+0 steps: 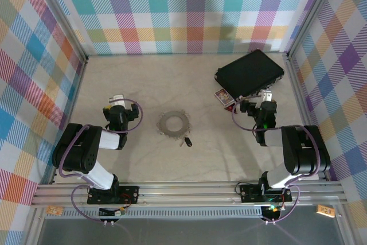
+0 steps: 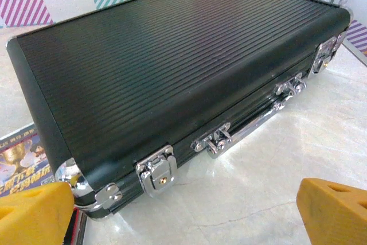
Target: Put the keys on the keyring
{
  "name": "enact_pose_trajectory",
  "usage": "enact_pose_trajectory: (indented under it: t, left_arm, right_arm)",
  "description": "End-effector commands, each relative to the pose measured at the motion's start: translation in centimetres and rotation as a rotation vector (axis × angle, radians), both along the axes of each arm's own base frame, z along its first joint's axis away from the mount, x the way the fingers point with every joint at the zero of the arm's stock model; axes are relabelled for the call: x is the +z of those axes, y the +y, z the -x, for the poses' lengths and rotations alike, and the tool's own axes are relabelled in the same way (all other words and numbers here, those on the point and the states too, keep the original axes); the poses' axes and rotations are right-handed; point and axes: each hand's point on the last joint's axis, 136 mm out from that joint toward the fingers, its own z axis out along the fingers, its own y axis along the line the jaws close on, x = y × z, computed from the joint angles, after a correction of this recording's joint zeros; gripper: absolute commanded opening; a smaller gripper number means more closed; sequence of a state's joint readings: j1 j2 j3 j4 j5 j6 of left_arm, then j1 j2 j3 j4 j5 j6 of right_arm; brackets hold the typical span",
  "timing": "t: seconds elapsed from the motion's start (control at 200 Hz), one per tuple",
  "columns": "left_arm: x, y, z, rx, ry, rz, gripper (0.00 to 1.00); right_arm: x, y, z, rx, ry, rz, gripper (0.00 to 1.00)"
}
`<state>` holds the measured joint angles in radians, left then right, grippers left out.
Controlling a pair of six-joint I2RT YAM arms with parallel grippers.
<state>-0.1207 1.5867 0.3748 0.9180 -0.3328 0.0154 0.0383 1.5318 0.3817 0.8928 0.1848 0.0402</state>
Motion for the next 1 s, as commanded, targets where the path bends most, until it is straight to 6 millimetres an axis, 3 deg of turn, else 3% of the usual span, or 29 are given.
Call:
enact_pose_trajectory:
  t: [0.0,0.99]
  left_arm:
    - [0.59,-0.23,-0.34,-0.017,-0.023,0.018,1.00]
    - [0.43,-0.81,-0.58,-0.051,-0.009,0.018,1.00]
  right_arm:
    - [-0.28,-0.12,-0.02,-0.005,0.012,-0.018,0.99]
    - [-0.32,-0.16,0.02,-0.006,0.013,-0.017,0.99]
